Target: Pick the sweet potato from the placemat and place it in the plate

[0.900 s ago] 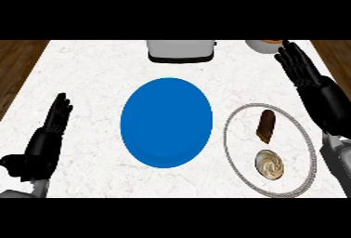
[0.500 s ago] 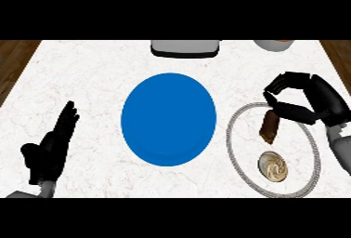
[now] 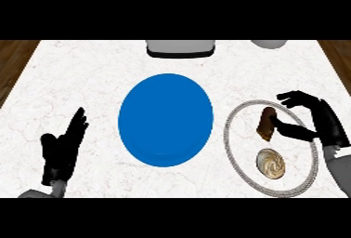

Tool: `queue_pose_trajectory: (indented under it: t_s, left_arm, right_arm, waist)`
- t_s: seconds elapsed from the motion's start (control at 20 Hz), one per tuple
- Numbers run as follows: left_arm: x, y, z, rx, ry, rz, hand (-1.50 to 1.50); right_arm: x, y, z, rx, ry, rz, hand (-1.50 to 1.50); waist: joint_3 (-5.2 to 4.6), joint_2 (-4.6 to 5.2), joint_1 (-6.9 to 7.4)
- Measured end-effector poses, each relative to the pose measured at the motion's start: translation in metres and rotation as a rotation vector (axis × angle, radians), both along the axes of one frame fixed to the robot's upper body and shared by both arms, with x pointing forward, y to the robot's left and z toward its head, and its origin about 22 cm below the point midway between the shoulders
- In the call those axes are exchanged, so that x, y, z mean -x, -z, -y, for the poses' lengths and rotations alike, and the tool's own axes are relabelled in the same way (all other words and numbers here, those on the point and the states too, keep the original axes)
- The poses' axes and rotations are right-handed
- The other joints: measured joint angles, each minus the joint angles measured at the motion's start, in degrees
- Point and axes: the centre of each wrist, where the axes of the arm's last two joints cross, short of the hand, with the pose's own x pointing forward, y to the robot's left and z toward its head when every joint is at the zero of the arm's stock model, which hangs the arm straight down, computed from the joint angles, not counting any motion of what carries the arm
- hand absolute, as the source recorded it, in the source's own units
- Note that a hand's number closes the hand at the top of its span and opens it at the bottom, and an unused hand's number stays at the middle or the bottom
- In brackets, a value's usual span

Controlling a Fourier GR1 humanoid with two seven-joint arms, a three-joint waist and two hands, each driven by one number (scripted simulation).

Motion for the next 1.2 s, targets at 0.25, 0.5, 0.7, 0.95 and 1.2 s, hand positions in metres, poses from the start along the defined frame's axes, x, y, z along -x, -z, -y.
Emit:
queue_pose_trajectory:
  t_s: [0.25,0.5,0.7,0.95,1.2]
  left_arm:
    - [-0.006,0.001,0.011,-0.005,0.008,-0.024,0.0]
    - [-0.01,-0.004,0.013,-0.006,0.017,-0.036,0.0]
    - [-0.016,-0.002,0.017,-0.005,0.024,-0.034,0.0]
    - [-0.013,-0.002,0.022,-0.011,0.024,-0.029,0.0]
    - [-0.015,-0.004,0.031,-0.003,0.02,-0.027,0.0]
  right_arm:
    - [0.003,0.014,0.002,0.09,-0.12,-0.103,-1.5]
    - [-0.011,-0.006,0.006,0.366,-0.145,-0.217,-1.5]
    - [-0.032,-0.032,-0.01,0.537,-0.156,-0.312,-1.5]
    - [-0.047,-0.043,-0.038,0.659,-0.175,-0.504,-1.5]
    - [-0.063,-0.044,-0.055,0.708,-0.195,-0.696,-1.5]
  waist:
    - [0.02,-0.17,0.76]
    - [-0.05,-0.29,1.42]
    - [-0.1,-0.29,1.53]
    - [-0.09,-0.34,1.77]
    - [-0.04,-0.31,1.65]
